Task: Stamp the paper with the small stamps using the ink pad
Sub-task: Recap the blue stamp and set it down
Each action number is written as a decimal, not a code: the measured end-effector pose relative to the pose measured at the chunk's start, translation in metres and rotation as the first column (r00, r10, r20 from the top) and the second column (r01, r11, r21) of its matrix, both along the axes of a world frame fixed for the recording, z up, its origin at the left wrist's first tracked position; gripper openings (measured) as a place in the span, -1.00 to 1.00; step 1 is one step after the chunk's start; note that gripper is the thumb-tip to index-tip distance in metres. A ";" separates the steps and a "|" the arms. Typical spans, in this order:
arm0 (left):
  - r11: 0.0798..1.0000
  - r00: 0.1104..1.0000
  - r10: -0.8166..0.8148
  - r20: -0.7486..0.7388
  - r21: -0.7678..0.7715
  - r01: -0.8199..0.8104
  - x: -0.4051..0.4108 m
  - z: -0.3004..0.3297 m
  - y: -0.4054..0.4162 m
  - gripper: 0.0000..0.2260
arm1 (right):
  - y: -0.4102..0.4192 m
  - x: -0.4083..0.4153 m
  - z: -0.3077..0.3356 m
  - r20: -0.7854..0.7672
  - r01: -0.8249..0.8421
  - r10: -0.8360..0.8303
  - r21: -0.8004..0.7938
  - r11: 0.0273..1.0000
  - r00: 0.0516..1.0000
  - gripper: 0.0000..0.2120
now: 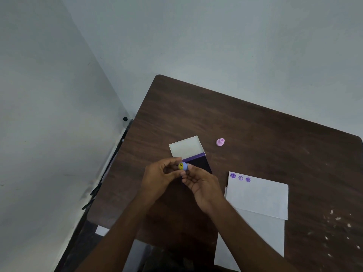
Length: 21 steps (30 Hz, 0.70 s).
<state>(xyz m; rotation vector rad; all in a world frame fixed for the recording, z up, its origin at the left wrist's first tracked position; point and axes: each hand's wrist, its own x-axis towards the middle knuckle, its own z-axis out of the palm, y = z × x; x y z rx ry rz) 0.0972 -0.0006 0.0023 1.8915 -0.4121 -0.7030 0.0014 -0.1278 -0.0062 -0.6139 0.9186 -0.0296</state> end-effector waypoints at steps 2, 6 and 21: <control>1.000 0.999 0.006 -0.033 -0.018 -0.007 -0.001 0.001 -0.002 -0.55 | -0.001 0.000 0.000 -0.008 0.017 -0.017 0.038 0.999 1.000 -0.72; 0.999 0.999 0.035 -0.042 -0.006 -0.035 -0.003 -0.002 -0.006 -0.52 | -0.010 0.000 -0.001 -0.065 0.085 -0.083 0.030 0.996 0.994 -0.70; 0.964 0.999 -0.030 0.028 0.264 0.022 -0.031 -0.016 -0.122 -0.58 | -0.126 -0.016 -0.029 -0.375 -0.165 -0.260 -0.795 0.584 0.890 -0.84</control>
